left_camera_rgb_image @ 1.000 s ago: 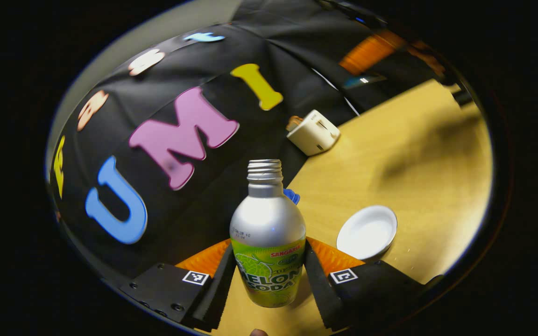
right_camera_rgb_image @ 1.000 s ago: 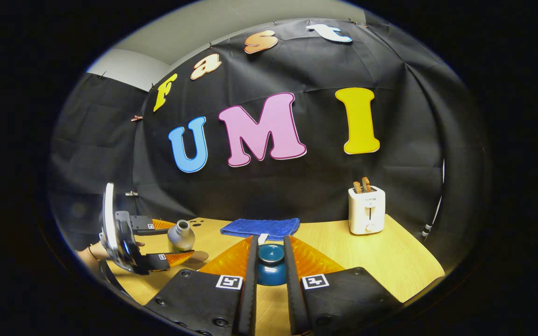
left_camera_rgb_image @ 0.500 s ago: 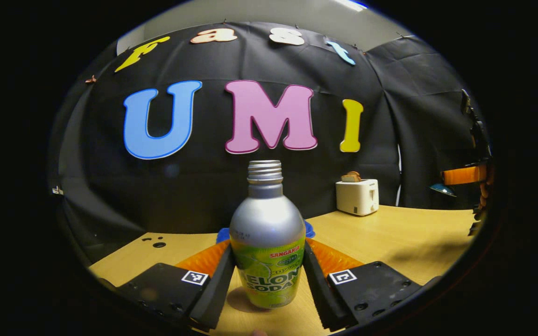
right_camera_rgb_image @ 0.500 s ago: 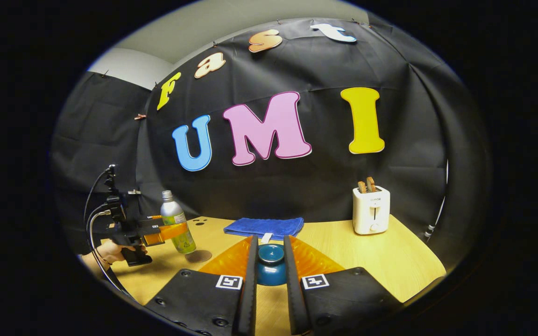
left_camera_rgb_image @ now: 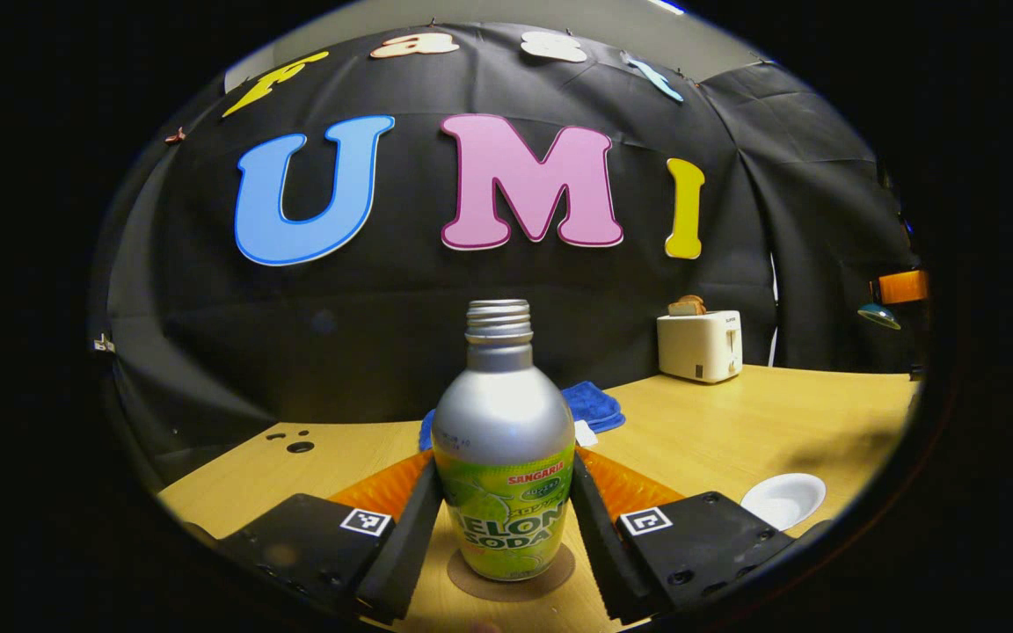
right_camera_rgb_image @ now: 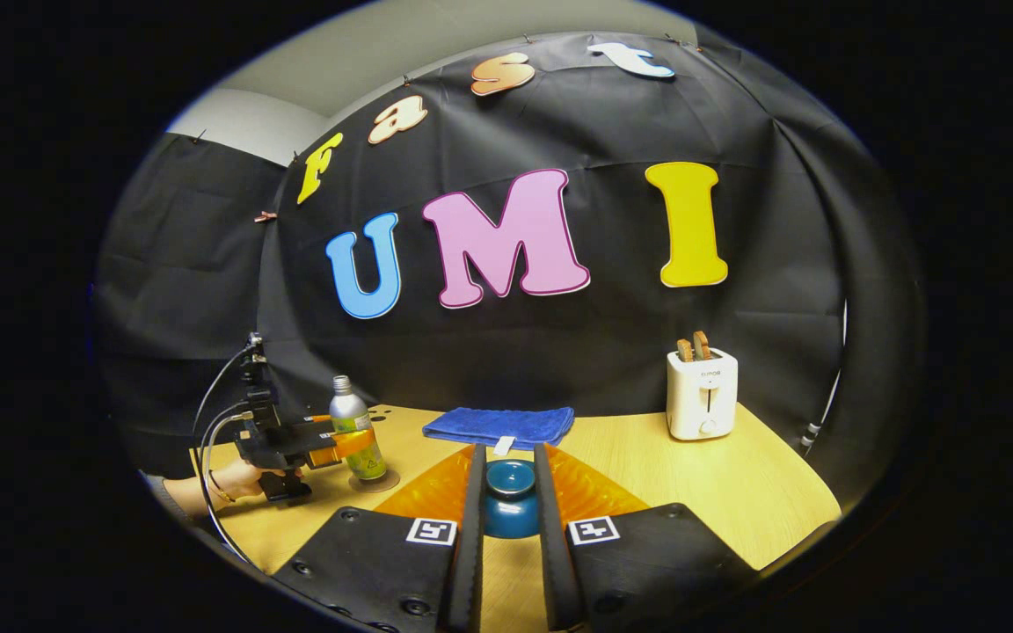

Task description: Open the teacup lid with one hand, grasp the water bottle and pour water into the teacup with the other hand; after pouring, place the water bottle on the coaster and then close the teacup lid.

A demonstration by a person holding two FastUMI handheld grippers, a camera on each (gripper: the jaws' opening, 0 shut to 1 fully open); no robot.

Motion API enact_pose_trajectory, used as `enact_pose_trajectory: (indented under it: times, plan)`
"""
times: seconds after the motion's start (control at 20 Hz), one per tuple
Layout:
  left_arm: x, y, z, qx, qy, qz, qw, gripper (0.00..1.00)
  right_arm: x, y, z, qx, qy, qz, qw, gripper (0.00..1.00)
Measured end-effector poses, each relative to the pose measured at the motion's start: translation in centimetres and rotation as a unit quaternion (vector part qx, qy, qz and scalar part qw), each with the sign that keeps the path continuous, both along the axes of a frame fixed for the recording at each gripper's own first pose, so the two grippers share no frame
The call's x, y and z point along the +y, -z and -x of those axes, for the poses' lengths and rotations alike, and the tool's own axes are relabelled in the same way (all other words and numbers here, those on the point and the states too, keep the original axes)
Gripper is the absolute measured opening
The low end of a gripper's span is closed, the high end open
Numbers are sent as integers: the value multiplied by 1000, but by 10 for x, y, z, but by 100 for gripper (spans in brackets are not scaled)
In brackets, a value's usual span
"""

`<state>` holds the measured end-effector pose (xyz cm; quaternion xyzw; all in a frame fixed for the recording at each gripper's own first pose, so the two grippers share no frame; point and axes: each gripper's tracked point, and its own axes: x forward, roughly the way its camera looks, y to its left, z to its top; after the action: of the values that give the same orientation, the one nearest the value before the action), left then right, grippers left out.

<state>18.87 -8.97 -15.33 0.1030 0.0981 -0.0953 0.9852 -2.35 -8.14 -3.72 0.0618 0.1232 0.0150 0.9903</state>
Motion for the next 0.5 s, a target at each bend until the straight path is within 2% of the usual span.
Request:
enact_pose_trajectory:
  times: [0.15, 0.2, 0.35, 0.4, 0.5]
  plan:
    - [3, 8, -4, 5, -4, 2, 1000, 80, 0, 0, 0, 0, 1, -1, 1000, 31]
    - [5, 10, -4, 6, -7, 2, 1000, 80, 0, -1, 0, 0, 1, -1, 1000, 36]
    - [4, 15, -4, 12, -6, 9, 1000, 80, 2, 0, 0, 0, -2, -2, 1000, 31]
    - [3, 14, -4, 9, -6, 7, 1000, 81, 2, 0, 0, 0, -2, -3, 1000, 36]
    - [7, 17, -3, 16, -9, -8, 1000, 84, 3, 1, -1, 0, -3, -3, 1000, 36]
